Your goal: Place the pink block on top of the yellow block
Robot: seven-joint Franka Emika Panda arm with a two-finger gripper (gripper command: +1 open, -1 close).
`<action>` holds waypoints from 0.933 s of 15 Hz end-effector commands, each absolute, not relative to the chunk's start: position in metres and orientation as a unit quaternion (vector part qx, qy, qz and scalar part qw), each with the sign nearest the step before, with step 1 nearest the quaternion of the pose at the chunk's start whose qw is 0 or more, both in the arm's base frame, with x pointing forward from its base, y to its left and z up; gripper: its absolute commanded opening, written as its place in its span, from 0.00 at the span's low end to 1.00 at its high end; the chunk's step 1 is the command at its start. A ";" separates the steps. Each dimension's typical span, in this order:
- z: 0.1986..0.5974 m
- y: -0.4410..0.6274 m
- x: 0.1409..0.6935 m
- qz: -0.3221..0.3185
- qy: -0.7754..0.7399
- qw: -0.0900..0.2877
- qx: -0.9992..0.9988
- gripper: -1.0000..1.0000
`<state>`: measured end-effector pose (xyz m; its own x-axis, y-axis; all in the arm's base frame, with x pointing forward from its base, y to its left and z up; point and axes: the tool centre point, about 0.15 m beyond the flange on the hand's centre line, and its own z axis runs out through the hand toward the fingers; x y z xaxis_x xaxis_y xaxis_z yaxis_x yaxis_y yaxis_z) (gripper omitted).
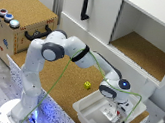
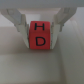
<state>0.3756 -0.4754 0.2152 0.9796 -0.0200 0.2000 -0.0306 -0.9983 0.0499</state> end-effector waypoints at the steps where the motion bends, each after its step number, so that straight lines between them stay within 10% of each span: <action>1: 0.224 -0.486 0.388 0.125 -0.007 -0.014 0.992 0.00; 14: 0.362 -0.325 0.303 0.207 0.028 -0.053 0.976 0.00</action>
